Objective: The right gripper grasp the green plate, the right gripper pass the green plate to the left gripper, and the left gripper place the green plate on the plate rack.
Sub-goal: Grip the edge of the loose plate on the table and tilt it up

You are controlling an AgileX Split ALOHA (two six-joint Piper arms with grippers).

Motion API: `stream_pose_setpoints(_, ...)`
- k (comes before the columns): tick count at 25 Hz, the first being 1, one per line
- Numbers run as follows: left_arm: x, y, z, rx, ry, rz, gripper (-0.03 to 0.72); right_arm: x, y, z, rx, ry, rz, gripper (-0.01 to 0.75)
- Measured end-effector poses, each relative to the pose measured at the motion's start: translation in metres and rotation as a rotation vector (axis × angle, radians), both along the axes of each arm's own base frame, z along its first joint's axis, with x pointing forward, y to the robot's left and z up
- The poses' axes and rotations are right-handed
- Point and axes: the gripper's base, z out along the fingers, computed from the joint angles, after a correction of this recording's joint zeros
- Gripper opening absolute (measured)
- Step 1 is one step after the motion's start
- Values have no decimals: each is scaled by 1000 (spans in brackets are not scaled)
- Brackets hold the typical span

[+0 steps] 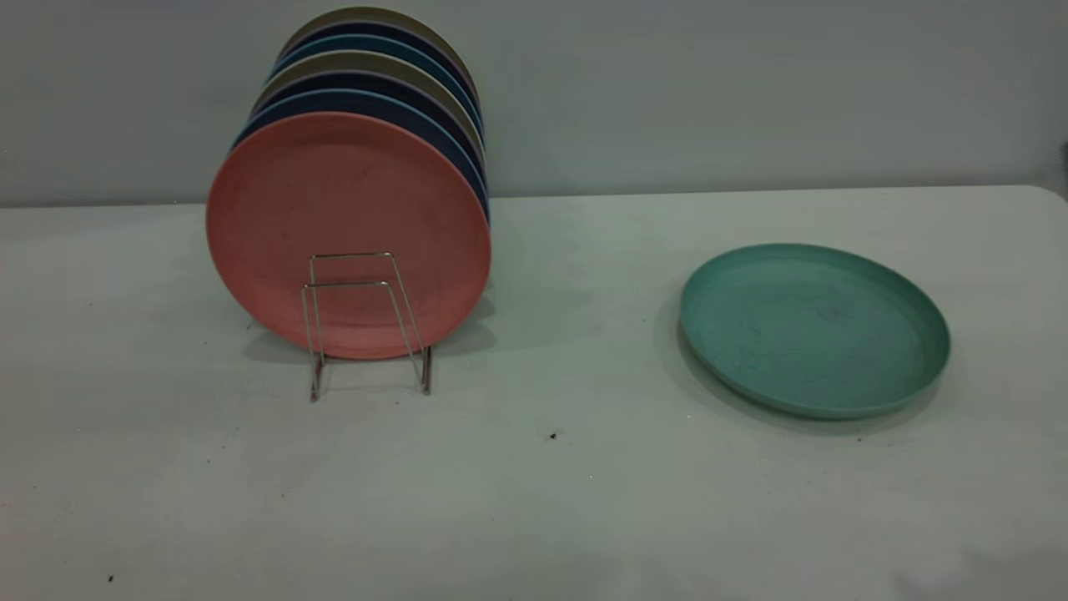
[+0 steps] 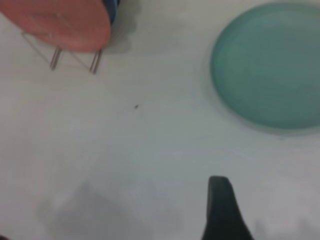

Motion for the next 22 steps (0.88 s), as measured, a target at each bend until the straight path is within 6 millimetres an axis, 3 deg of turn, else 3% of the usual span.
stream_pose_setpoints(5,3,1,1,1,-23,15,505,55,-5,-27,45,92,-8,494)
stream_pose_setpoints(10,3,1,1,2,-24,15,505,103,-41,-67,131,187,-74,494)
stream_pose_setpoints(17,3,1,1,2,-24,15,505,150,-89,-129,232,293,-157,494)
stream_pose_setpoints(22,3,1,1,0,-24,15,505,171,-101,-160,244,331,-162,494)
